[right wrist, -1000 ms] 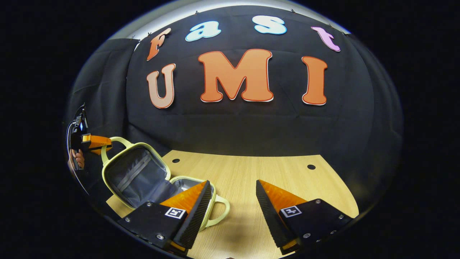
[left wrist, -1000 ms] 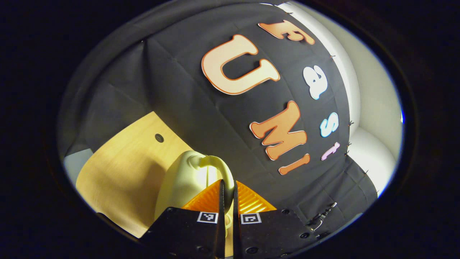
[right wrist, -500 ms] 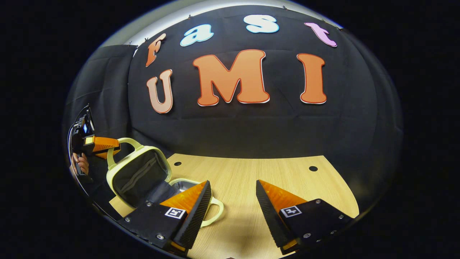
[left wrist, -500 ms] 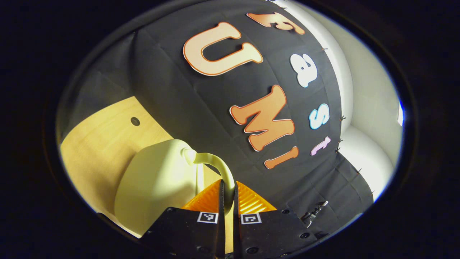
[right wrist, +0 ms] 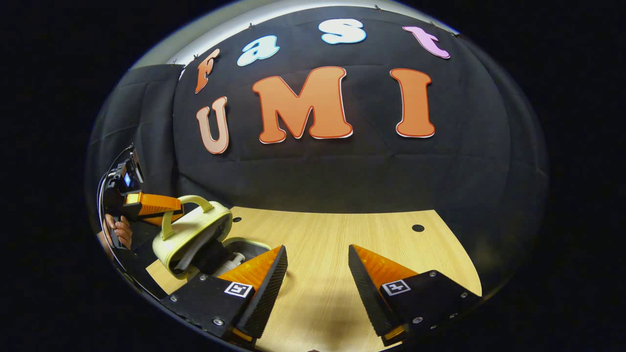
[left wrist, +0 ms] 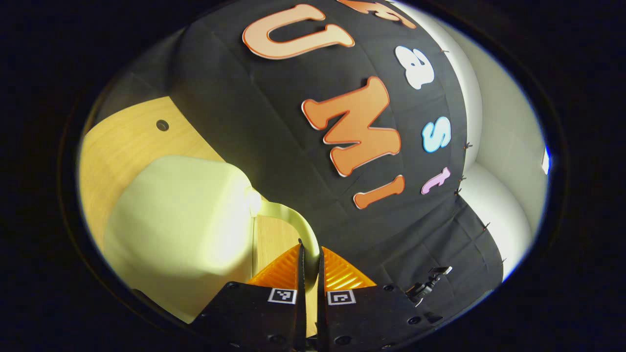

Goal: First open the suitcase, pack the skin care products into it, and then close the suitcase.

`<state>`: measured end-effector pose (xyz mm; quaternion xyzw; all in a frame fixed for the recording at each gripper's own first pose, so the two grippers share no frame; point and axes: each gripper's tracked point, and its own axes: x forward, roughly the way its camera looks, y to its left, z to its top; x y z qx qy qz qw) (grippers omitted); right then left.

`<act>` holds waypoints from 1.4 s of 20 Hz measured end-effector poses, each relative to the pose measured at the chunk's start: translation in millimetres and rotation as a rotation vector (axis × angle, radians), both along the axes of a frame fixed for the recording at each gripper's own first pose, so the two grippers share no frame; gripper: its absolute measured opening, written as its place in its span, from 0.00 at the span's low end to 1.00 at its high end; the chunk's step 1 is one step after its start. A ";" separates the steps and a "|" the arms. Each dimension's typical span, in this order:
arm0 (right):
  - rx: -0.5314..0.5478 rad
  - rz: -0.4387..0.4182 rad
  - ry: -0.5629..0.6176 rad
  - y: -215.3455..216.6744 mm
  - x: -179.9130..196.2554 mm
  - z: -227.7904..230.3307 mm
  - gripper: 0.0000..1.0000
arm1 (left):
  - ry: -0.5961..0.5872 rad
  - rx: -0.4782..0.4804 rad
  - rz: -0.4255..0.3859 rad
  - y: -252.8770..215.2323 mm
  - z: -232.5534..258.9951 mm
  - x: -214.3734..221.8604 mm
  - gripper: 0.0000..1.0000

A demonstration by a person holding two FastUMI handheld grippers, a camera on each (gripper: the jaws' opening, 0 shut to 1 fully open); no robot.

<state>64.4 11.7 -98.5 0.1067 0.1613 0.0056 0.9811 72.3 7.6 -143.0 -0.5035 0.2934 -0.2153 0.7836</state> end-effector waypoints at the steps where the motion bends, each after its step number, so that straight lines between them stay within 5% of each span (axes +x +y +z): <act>1: -0.003 -0.004 0.006 -7.0 -2.8 -4.0 0.81 | 0.013 0.002 -0.018 -15.5 -6.2 0.9 0.08; 6: -0.006 -0.017 0.017 -34.7 -11.5 -16.5 0.81 | 0.109 0.007 -0.065 -81.0 -49.4 -4.6 0.09; 17: -0.023 0.038 0.016 -66.6 -9.0 -37.5 0.81 | 0.258 0.356 -0.185 -157.1 -155.1 -36.5 0.13; 21: -0.043 0.050 -0.013 -77.8 -1.4 -34.0 0.81 | 0.225 0.434 -0.136 -158.8 -151.9 -27.5 0.18; 23: -0.063 0.052 -0.039 -82.3 1.5 -27.4 0.82 | 0.191 0.400 -0.127 -168.0 -129.1 -31.1 0.44; 26: -0.089 0.045 -0.086 -83.6 5.9 -11.2 0.83 | 0.120 0.439 -0.085 -165.4 -87.2 -24.1 0.98; 28: -0.101 0.044 -0.115 -80.3 7.6 2.4 0.86 | 0.037 0.509 -0.062 -164.9 -53.3 -22.3 0.95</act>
